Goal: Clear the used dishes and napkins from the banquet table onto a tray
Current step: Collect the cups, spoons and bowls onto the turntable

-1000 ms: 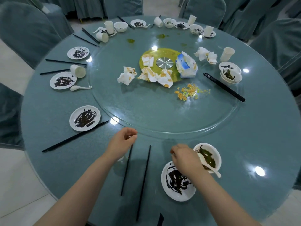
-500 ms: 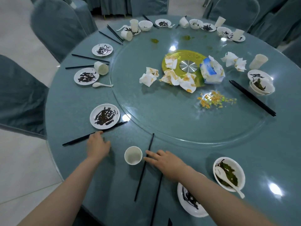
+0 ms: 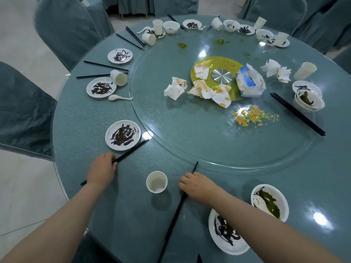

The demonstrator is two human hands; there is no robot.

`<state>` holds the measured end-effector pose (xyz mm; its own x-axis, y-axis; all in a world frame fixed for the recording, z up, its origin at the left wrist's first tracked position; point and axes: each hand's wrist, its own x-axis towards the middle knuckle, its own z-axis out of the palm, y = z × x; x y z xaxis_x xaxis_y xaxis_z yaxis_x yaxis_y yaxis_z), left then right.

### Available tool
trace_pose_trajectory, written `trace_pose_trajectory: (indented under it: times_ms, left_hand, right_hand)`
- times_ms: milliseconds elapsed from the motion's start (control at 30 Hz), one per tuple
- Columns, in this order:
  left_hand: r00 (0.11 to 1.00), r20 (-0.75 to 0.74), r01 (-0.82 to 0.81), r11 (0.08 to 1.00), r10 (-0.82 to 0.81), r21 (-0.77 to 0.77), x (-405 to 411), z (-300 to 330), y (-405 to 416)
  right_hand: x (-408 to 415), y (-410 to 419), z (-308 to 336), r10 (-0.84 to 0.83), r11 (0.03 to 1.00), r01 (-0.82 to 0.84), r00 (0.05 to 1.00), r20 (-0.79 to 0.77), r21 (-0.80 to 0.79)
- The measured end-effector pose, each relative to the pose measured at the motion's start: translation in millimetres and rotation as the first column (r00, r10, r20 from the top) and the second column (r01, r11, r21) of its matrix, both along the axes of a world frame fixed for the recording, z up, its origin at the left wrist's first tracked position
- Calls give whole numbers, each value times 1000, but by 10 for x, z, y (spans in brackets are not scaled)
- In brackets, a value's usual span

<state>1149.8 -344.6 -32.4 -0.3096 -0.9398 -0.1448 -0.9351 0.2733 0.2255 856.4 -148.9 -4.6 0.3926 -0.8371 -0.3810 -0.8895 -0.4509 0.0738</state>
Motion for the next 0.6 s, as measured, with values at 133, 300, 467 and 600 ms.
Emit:
trace_pose_trajectory:
  times_ms: [133, 300, 467, 600]
  left_hand:
    - [996, -9, 85, 993, -84, 81, -22, -9, 73]
    - [985, 33, 162, 975, -169, 153, -43, -20, 184]
    - [972, 150, 145, 962, -182, 231, -125, 83, 265]
    - [972, 170, 118, 960, -164, 252, -147, 168, 317]
  right_hand:
    - [2, 1, 60, 17, 990, -19, 1000, 19, 139]
    - [7, 25, 109, 16, 979, -17, 1000, 5, 205]
    - [-13, 132, 195, 5, 984, -9, 1000, 23, 181]
    - [-84, 234, 203, 29, 994, -34, 998, 48, 99]
